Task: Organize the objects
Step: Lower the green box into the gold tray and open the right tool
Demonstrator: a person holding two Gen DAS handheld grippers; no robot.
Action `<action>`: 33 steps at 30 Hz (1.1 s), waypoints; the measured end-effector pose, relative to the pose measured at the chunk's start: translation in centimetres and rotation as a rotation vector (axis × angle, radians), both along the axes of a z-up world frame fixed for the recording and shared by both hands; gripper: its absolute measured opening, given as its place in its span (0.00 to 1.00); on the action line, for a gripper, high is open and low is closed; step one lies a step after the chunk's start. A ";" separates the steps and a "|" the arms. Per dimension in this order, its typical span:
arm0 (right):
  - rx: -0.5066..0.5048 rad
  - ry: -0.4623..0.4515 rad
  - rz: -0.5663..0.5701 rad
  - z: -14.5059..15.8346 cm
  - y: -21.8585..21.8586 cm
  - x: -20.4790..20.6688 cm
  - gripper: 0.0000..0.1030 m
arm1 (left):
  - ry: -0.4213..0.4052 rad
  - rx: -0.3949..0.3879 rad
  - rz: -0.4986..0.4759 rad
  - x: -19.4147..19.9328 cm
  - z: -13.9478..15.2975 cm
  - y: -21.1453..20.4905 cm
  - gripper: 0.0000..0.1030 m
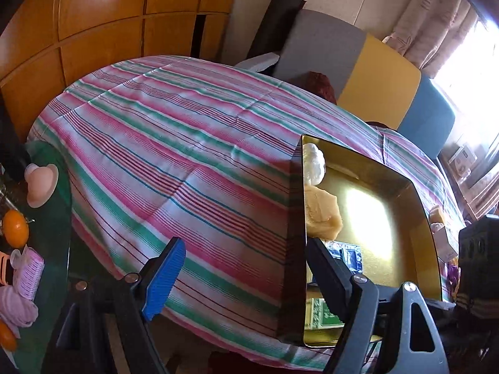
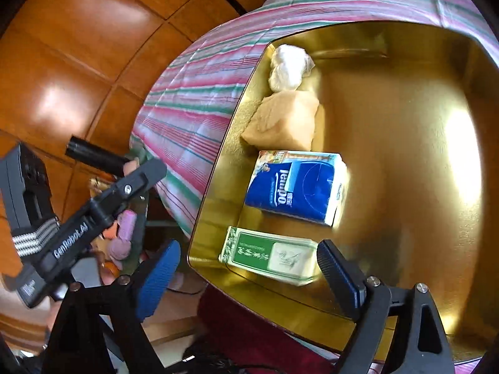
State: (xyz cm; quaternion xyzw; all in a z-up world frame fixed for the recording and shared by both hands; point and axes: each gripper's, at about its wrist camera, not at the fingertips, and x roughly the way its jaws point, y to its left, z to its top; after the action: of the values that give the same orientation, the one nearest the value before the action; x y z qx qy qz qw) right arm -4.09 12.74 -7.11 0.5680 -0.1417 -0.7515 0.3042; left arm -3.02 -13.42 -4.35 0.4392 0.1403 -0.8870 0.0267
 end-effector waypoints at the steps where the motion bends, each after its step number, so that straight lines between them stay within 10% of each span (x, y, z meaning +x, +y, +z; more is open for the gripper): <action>1: 0.003 0.005 -0.026 0.1 0.3 -0.1 0.88 | 0.001 0.001 -0.002 0.0 0.0 0.0 0.78; 7: -0.003 0.021 -0.165 -0.6 1.3 -1.9 0.91 | 0.008 0.003 -0.003 0.2 0.3 0.1 0.78; 18: -0.120 0.009 -0.053 -0.4 1.3 -2.9 0.92 | 0.051 -0.050 -0.012 0.6 1.7 0.9 0.78; 33: 0.179 0.322 -0.168 4.3 7.7 -0.4 0.98 | 0.084 -0.128 -0.121 1.1 2.8 5.0 0.78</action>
State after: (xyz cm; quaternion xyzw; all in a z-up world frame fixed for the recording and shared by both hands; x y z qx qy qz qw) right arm -4.53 20.43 -2.86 0.4514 -0.0706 -0.8650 0.2074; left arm -1.90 -8.38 -1.52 0.4067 0.0574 -0.9117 -0.0046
